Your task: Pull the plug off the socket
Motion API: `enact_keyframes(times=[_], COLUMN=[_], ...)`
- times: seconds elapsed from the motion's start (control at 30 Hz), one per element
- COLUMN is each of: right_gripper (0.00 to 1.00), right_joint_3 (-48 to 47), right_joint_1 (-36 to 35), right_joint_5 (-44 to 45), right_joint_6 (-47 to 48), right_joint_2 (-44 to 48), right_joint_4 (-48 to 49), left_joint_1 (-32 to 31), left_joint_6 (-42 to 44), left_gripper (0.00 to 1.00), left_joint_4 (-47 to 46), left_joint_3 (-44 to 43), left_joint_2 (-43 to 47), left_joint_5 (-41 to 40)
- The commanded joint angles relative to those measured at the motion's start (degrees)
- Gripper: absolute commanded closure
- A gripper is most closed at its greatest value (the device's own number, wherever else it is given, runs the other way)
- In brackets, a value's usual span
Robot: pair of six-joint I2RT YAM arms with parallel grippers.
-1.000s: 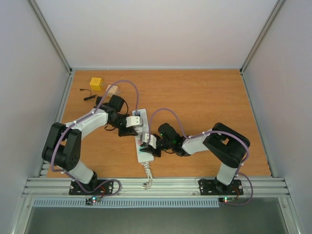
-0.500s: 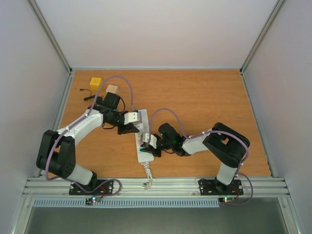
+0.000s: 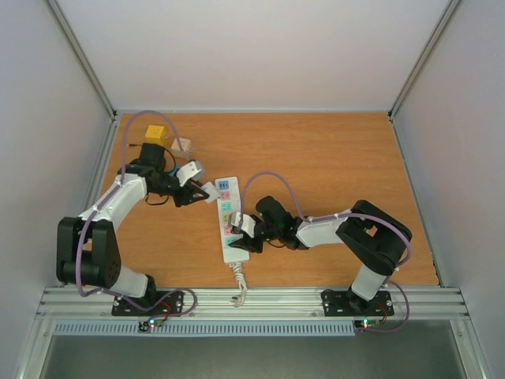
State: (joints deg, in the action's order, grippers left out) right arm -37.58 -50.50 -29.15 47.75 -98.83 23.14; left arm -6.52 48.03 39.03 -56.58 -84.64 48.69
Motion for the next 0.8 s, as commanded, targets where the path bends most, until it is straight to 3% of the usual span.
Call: enact_keyframes(times=[0.0,0.13,0.37,0.63,0.77], right_gripper=[0.49,0.35,0.2,0.02,0.02], right_joint_3=[-2.4,-3.6,-7.0,-8.7,-9.4], right_joint_1=[0.4,0.4,0.4,0.4,0.4], right_joint_5=[0.2,0.6,4.5,12.2,15.6], right_joint_6=[-2.8,-5.7,-10.9,-13.3,-14.5], right_joint_2=[3.0,5.1,8.3,13.3,15.1], right_joint_4=[-5.9,-6.2,-7.9,-7.5,-6.6], left_joint_1=[5.4,13.0,22.5,26.1,27.1], left_joint_6=[-8.1,-13.6,-18.9,-23.8,-26.8], left_gripper=[0.92,0.92,0.91,0.88,0.88], left_joint_4=[-3.4,-5.7,-5.2,-7.6,-10.0], left_joint_3=[0.4,2.0,1.9,2.7,4.0], left_joint_2=[2.8,2.6,-2.5,-7.4,-8.0], left_joint_5=[4.9,6.5,7.4,2.3,1.2])
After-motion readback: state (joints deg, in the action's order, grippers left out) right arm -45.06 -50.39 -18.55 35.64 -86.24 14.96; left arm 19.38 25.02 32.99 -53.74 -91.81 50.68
